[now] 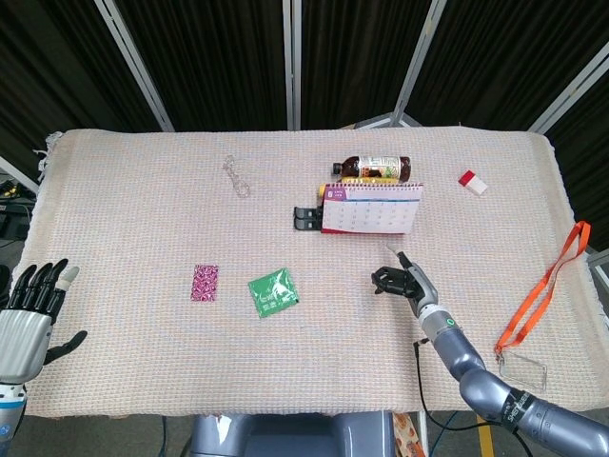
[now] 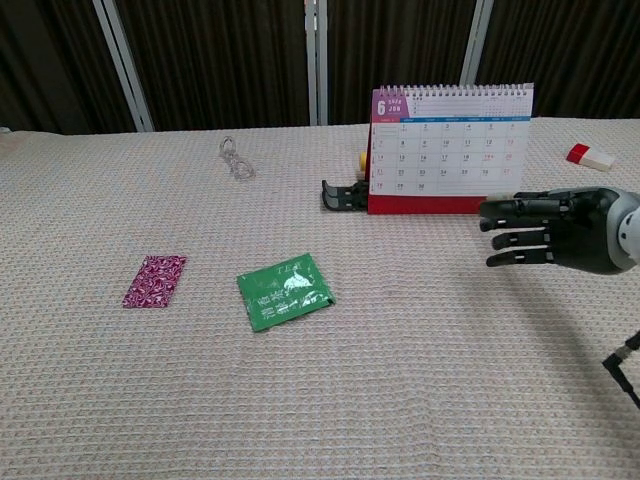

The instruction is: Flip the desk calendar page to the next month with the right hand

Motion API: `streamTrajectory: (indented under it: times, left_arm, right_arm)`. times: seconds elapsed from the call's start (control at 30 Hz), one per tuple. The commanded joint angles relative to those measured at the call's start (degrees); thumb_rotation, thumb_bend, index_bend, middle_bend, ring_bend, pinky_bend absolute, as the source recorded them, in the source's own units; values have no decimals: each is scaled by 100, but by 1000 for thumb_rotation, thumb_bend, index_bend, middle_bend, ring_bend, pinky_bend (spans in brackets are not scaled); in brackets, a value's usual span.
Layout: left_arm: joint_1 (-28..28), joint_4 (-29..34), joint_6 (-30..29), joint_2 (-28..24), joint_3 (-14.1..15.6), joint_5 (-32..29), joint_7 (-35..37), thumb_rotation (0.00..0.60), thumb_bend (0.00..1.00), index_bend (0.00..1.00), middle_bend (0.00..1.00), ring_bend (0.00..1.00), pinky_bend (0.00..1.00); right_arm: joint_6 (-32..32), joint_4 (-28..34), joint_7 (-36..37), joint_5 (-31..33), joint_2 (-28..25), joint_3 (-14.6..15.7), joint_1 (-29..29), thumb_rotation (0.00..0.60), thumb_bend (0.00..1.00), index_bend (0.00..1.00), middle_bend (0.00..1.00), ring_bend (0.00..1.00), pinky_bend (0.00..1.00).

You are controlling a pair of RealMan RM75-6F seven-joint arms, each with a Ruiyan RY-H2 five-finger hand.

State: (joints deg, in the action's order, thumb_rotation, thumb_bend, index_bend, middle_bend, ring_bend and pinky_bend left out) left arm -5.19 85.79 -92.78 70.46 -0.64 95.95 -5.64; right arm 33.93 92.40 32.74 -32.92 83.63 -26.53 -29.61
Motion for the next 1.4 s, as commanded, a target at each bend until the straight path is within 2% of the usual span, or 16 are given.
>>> streamTrajectory:
  times: [0.03, 0.9, 1.17, 1.4]
  left_arm:
    - [3, 4, -7, 2, 4, 8, -10, 600, 93, 0, 0, 0, 0]
    - [-27, 71, 24, -28, 1, 37, -22, 600, 93, 0, 0, 0, 0]
    - [-18, 115, -35, -108, 26, 110, 109, 600, 93, 0, 0, 0, 0]
    - [-46, 131, -40, -165, 39, 175, 261, 600, 93, 0, 0, 0, 0]
  right_arm:
    - [-146, -278, 139, 54, 113, -89, -66, 600, 317, 2, 609, 625, 505]
    - [-492, -1400, 436, 180, 513, -335, -409, 600, 326, 0, 598, 625, 502]
    - [-773, -2002, 508, 222, 877, -506, -785, 600, 339, 1, 598, 626, 502]
    - [-835, -2315, 552, 114, 1238, -667, -1069, 600, 349, 40, 599, 625, 501]
